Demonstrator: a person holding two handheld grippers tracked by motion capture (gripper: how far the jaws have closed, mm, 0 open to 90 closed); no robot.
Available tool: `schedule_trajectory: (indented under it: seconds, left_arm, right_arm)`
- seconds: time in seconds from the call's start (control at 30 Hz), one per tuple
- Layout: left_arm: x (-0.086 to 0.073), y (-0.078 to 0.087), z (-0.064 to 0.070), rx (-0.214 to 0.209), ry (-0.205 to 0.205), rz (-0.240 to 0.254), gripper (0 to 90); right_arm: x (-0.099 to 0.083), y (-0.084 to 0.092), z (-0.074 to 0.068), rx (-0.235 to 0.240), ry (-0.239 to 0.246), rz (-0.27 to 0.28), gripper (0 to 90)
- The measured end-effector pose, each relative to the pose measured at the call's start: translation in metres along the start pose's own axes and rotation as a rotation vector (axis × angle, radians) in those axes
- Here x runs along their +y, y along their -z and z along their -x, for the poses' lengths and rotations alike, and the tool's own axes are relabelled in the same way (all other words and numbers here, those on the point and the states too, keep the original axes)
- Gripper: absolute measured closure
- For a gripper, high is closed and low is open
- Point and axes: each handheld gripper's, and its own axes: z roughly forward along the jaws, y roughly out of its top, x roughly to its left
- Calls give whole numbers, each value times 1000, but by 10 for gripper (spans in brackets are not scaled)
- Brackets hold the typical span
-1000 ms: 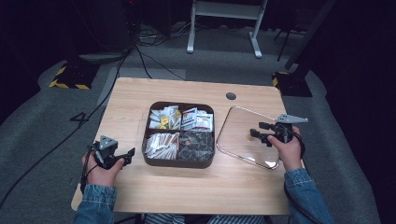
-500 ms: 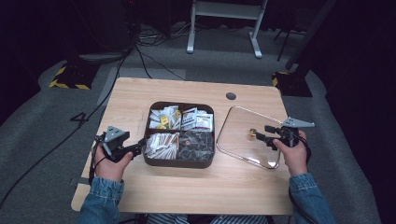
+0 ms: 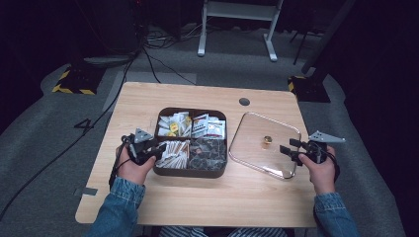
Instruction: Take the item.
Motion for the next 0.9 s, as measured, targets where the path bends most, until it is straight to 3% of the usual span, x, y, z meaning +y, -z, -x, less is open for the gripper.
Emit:
schedule_trajectory:
  seconds: [0.3, 0.43, 0.6, 0.77, 0.9]
  left_arm:
    - [-2, -17, 0, 24, -5, -83, 607]
    - [-3, -20, 2, 49, -31, -113, 658]
    - [-4, -25, 8, 112, -100, -158, 720]
    - [-5, -27, 7, 102, -94, -175, 759]
    - [-4, -27, 9, 122, -118, -186, 764]
  right_arm:
    - [-6, 3, -1, -3, -9, -3, 364]
    - [-7, 3, 0, 3, -17, 2, 364]
    - [-7, 2, -2, 5, -8, -4, 363]
    - [-8, 1, -3, 7, -5, -6, 363]
    - [-8, 0, -4, 11, -5, -8, 363]
